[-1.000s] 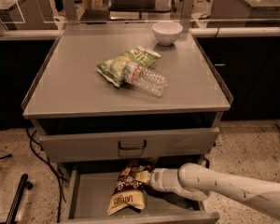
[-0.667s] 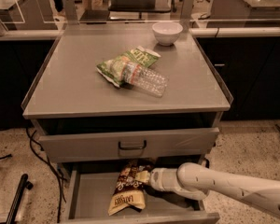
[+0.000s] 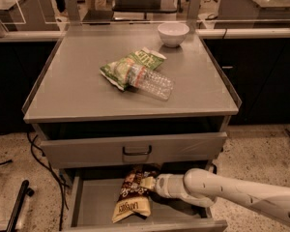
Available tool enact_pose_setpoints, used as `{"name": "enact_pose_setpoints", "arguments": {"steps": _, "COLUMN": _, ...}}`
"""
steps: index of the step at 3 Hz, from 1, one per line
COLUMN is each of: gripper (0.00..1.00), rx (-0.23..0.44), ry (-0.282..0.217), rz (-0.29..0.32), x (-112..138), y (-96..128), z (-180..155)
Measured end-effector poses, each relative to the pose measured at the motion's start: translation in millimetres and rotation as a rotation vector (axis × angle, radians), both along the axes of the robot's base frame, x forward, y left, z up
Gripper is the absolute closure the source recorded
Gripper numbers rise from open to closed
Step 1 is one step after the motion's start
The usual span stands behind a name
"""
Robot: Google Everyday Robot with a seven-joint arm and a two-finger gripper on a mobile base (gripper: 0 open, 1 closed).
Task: Place brown chip bag into middle drawer
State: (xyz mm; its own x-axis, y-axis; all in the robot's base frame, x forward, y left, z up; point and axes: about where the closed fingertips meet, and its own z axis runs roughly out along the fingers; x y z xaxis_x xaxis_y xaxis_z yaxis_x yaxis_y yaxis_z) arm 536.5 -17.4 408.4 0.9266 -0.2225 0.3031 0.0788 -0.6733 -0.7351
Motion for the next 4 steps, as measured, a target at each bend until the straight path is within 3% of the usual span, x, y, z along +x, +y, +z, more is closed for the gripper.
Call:
{"name": "enact_pose_setpoints", "arguments": {"steps": 2, "gripper": 0.12, "rx": 0.000, "ry": 0.000, "rz": 0.000, "x": 0.0, "y": 0.1, "z": 0.0}}
{"name": "enact_pose_setpoints", "arguments": {"steps": 3, "gripper": 0.00, "rx": 0.000, "ry": 0.000, "rz": 0.000, "x": 0.0, "y": 0.1, "z": 0.0}}
{"name": "enact_pose_setpoints", "arguments": {"steps": 4, "gripper": 0.00, "rx": 0.000, "ry": 0.000, "rz": 0.000, "x": 0.0, "y": 0.2, "z": 0.0}}
